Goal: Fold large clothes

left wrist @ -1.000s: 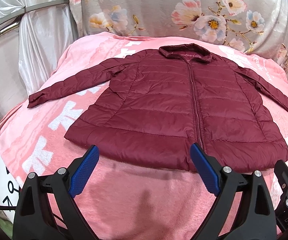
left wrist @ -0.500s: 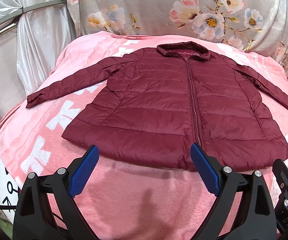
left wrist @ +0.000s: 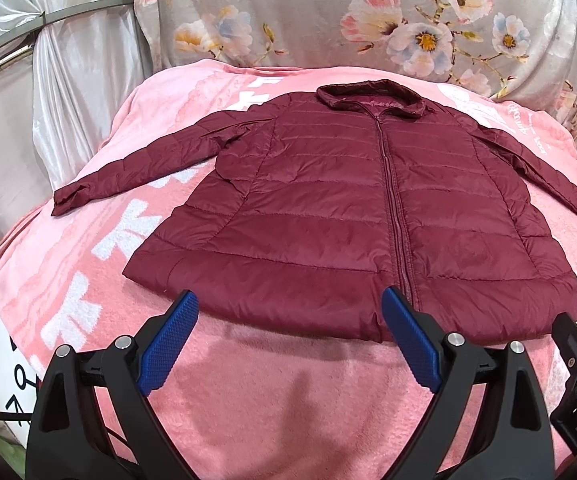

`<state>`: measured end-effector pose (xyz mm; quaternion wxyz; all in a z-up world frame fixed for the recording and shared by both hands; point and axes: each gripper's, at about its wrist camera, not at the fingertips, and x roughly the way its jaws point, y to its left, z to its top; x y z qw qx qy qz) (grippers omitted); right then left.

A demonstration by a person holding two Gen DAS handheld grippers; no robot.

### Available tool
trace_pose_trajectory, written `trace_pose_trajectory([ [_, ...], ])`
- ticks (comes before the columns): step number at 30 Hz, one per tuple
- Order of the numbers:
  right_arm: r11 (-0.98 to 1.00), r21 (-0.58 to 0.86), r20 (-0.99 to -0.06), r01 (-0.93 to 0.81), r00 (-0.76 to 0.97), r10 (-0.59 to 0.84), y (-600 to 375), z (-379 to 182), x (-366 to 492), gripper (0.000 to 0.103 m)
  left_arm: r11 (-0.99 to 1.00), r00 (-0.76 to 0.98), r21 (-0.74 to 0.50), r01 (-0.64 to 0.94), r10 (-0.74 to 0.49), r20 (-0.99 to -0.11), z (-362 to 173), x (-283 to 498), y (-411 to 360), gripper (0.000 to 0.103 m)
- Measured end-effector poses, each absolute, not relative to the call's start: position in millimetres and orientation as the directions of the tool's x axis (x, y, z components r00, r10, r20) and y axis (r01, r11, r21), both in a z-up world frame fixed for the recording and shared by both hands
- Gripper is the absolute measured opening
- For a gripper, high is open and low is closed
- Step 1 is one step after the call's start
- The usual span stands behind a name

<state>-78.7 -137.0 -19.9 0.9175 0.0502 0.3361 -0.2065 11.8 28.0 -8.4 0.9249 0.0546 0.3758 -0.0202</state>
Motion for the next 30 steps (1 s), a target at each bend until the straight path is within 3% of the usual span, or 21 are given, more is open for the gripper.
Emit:
trace_pose_trajectory([
  [10, 0.903, -0.049, -0.633, 0.426, 0.686, -0.358, -154, -14, -61, 0.098, 0.997, 0.697, 0.066, 0.034, 0.024, -0.717, -4, 36, 38, 0.090],
  [22, 0.886, 0.007, -0.616, 0.465, 0.699, -0.362, -219, -7, -27, 0.098, 0.994, 0.740, 0.112, 0.010, 0.068, -0.669, 15, 72, 29, 0.093],
  [25, 0.831, 0.065, -0.605, 0.553, 0.684, -0.408, -279, -3, -23, 0.098, 0.992, 0.764, 0.129, -0.001, 0.084, -0.640, 23, 88, 25, 0.093],
  [30, 0.678, 0.295, -0.615, 0.674, 0.677, -0.404, -408, -14, -31, 0.098, 0.991, 0.785, 0.131, -0.035, 0.109, -0.609, 31, 122, 20, 0.093],
])
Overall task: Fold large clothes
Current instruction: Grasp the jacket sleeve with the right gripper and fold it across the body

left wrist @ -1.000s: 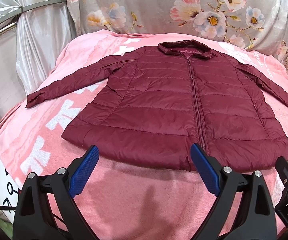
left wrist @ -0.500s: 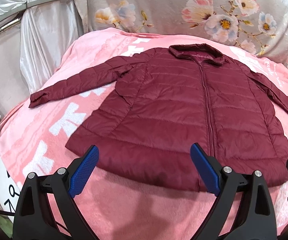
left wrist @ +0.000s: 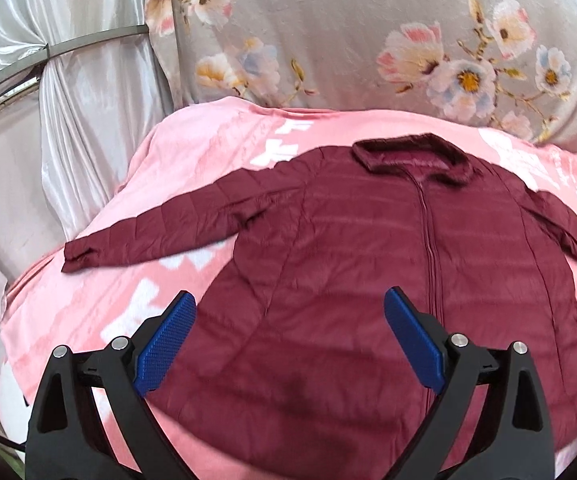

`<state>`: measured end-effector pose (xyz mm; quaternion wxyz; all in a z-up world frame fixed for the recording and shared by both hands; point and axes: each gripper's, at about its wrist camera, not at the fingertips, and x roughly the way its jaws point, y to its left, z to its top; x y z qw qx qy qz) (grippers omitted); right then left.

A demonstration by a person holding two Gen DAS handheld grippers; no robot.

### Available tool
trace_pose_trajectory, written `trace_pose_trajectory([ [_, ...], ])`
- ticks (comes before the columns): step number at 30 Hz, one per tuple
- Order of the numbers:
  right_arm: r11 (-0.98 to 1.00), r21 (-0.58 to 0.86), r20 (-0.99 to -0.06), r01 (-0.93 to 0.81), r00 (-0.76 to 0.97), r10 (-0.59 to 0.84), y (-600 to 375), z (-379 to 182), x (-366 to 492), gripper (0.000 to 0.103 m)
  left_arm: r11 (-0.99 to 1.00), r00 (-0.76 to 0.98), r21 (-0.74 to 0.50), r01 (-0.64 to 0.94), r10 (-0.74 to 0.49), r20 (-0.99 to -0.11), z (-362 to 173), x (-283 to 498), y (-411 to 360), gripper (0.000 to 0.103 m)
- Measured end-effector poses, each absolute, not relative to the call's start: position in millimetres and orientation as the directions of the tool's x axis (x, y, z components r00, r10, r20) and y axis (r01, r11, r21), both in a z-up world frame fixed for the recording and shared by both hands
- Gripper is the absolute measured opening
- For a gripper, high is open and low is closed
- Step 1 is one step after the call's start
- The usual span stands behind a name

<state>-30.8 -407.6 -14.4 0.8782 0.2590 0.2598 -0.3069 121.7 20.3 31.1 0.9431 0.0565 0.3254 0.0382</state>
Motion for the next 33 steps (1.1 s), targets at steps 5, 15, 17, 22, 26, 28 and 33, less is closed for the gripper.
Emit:
trace_pose_trajectory([
  [5, 0.494, 0.428, -0.659, 0.757, 0.635, -0.402, -505, -39, -35, 0.098, 0.988, 0.788, 0.141, -0.062, 0.135, -0.601, 30, 152, 13, 0.093],
  [15, 0.418, 0.339, -0.670, 0.843, 0.528, -0.521, -564, -53, -14, 0.065, 0.984, 0.746, 0.170, -0.045, 0.147, -0.650, -8, 194, -13, 0.093],
  [17, 0.418, 0.355, -0.672, 0.837, 0.539, -0.508, -571, -55, -8, 0.023, 0.983, 0.741, 0.178, -0.041, 0.149, -0.654, -14, 197, -14, 0.093],
  [22, 0.492, 0.369, -0.584, 0.788, 0.609, -0.538, -557, -23, 10, 0.006, 0.984, 0.731, 0.171, -0.051, 0.154, -0.665, -23, 204, -5, 0.093],
  [26, 0.696, 0.281, -0.462, 0.660, 0.729, -0.505, -488, 38, 61, 0.006, 0.983, 0.725, 0.165, -0.078, 0.169, -0.667, -26, 211, 9, 0.093],
  [28, 0.786, 0.242, -0.434, 0.569, 0.788, -0.437, -447, 56, 89, 0.006, 0.984, 0.721, 0.157, -0.090, 0.173, -0.671, -27, 215, 16, 0.093],
  [33, 0.951, 0.151, -0.440, 0.270, 0.880, -0.180, -324, 68, 169, 0.005, 0.984, 0.710, 0.137, -0.115, 0.178, -0.681, -30, 221, 36, 0.093],
])
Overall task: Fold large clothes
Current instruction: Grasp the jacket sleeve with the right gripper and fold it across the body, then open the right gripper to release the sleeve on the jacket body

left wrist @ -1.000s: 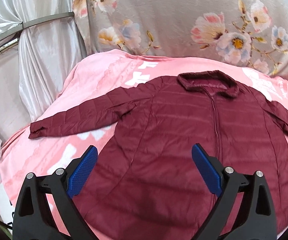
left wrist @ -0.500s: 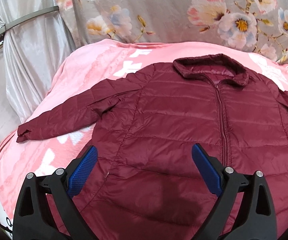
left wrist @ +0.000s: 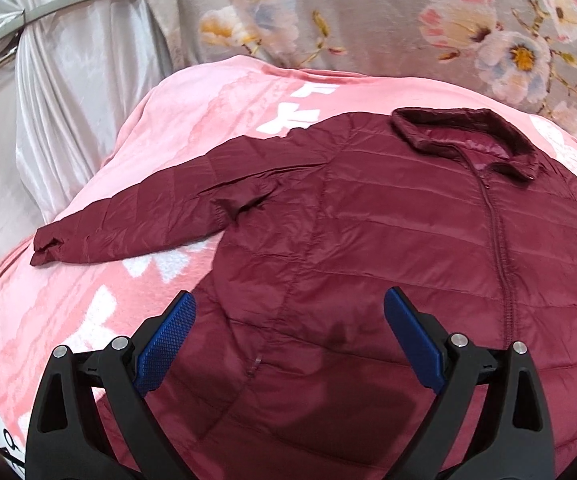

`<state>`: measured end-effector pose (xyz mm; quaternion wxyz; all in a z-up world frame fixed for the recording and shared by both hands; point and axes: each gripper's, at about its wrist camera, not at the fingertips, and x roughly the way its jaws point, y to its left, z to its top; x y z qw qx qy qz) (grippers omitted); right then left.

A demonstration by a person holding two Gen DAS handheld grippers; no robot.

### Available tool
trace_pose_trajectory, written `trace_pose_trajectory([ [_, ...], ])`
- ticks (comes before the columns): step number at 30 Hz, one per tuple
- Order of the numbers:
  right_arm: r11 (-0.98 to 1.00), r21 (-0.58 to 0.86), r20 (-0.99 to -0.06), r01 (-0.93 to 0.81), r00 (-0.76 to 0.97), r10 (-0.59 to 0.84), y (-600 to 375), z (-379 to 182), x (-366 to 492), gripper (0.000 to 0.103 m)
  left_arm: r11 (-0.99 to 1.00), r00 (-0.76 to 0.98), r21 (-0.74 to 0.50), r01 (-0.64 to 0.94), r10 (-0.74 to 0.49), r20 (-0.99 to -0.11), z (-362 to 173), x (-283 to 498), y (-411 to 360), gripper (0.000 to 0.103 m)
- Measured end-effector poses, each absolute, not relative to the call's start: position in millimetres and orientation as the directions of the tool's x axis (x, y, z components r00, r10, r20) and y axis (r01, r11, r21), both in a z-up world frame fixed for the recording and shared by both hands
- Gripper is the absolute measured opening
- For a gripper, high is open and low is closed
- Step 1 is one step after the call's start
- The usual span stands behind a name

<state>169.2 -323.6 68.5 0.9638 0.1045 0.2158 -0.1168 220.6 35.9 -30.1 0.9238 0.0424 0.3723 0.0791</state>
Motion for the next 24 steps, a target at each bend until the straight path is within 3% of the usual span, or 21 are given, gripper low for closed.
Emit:
trace_pose_trajectory([
  [10, 0.995, 0.099, -0.603, -0.014, 0.795, 0.071, -172, -5, 254, 0.007, 0.987, 0.696, 0.077, -0.137, 0.152, -0.702, -32, 234, 76, 0.093],
  [14, 0.986, 0.062, -0.658, -0.152, 0.737, 0.155, -128, -32, 253, 0.021, 0.992, 0.692, 0.028, -0.124, 0.107, -0.714, -31, 242, 84, 0.093],
  [18, 0.967, -0.005, -0.631, -0.255, 0.751, 0.195, -101, -35, 230, 0.057, 0.992, 0.696, -0.009, -0.123, 0.080, -0.714, -25, 248, 90, 0.093],
  [24, 0.987, 0.104, -0.588, -0.123, 0.793, 0.160, -154, -15, 191, 0.058, 0.994, 0.687, -0.078, -0.081, -0.001, -0.727, -16, 253, 85, 0.093],
])
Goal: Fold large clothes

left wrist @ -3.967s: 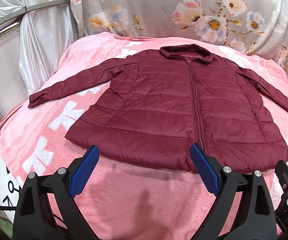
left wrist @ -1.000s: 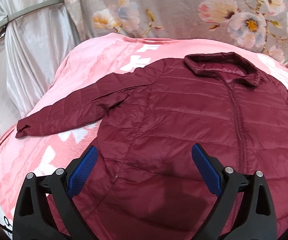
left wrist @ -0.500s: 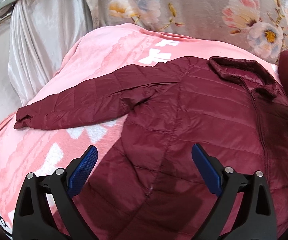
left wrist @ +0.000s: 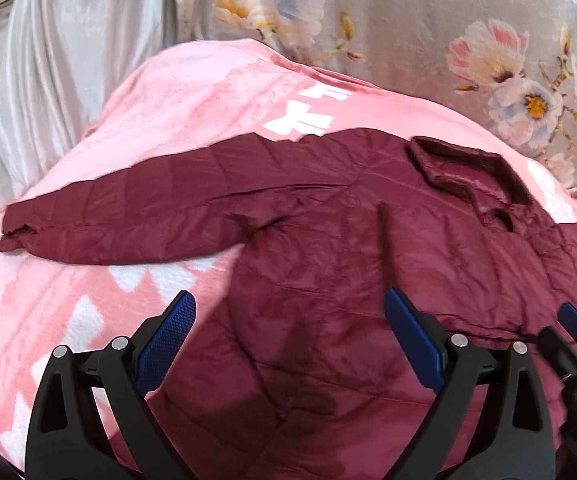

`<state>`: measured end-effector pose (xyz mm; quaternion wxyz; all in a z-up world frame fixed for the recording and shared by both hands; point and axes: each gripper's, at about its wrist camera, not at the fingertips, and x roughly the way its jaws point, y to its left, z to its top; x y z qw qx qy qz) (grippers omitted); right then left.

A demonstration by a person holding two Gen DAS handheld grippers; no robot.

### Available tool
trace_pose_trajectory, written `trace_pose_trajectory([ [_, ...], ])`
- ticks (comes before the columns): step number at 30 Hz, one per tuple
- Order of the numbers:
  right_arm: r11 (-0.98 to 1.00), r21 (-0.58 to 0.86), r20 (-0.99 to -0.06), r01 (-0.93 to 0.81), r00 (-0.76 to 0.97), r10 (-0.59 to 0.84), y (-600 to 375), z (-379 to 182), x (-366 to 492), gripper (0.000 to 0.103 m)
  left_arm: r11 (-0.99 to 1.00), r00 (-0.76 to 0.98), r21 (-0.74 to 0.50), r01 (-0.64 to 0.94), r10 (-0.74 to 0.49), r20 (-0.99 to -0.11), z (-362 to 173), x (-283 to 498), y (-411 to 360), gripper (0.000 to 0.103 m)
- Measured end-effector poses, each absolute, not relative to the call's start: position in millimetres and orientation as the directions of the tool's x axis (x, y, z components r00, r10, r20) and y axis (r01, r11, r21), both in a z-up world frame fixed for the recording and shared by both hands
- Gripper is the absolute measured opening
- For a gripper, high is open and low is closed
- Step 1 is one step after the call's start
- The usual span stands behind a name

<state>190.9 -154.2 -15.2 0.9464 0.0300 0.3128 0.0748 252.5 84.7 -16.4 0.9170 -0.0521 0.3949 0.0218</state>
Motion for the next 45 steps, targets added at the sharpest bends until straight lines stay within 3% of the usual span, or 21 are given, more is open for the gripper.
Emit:
trace_pose_trajectory([
  [5, 0.963, 0.227, -0.599, 0.149, 0.801, 0.017, -247, -18, 168, 0.059, 0.977, 0.592, -0.209, 0.035, -0.189, -0.784, -27, 269, 55, 0.093],
  [9, 0.841, 0.422, -0.624, 0.340, 0.782, -0.003, -327, -43, 153, 0.060, 0.966, 0.520, -0.256, 0.035, -0.237, -0.821, -51, 292, 30, 0.090],
  [12, 0.772, 0.499, -0.629, 0.394, 0.778, 0.009, -360, -59, 154, 0.060, 0.954, 0.487, -0.300, 0.009, -0.266, -0.832, -66, 306, 20, 0.062],
  [16, 0.733, 0.542, -0.622, 0.411, 0.783, 0.021, -379, -67, 172, 0.059, 0.967, 0.523, -0.255, 0.004, -0.219, -0.824, -61, 314, 15, 0.005],
  [17, 0.734, 0.533, -0.624, 0.420, 0.782, 0.006, -382, -66, 182, 0.054, 0.972, 0.541, -0.237, 0.006, -0.202, -0.817, -56, 315, 15, 0.004],
  [20, 0.734, 0.519, -0.622, 0.437, 0.783, -0.026, -385, -63, 194, 0.002, 0.984, 0.601, -0.181, 0.009, -0.150, -0.785, -39, 319, 19, 0.003],
  [22, 0.740, 0.541, -0.555, 0.400, 0.830, -0.043, -381, -47, 189, 0.002, 0.983, 0.649, -0.183, 0.025, -0.156, -0.744, -26, 318, 26, 0.003],
  [25, 0.830, 0.411, -0.490, 0.378, 0.859, -0.149, -358, -21, 180, 0.001, 0.989, 0.676, -0.147, 0.017, -0.119, -0.727, -24, 316, 31, 0.003],
  [30, 0.849, 0.258, -0.684, 0.462, 0.707, -0.177, -350, -63, 214, 0.001, 0.999, 0.617, -0.042, 0.014, -0.042, -0.785, -69, 326, 17, 0.003],
  [36, 0.850, 0.215, -0.718, 0.480, 0.668, -0.196, -349, -71, 218, 0.003, 1.000, 0.640, 0.023, 0.020, 0.005, -0.768, -79, 318, 10, 0.003],
  [41, 0.836, 0.156, -0.637, 0.526, 0.700, -0.322, -321, -42, 189, 0.008, 0.999, 0.655, 0.045, 0.017, 0.023, -0.755, -81, 313, 7, 0.003],
  [45, 0.896, 0.120, -0.572, 0.428, 0.767, -0.290, -282, -9, 196, 0.008, 0.999, 0.662, 0.051, 0.012, 0.031, -0.749, -81, 312, 7, 0.003],
])
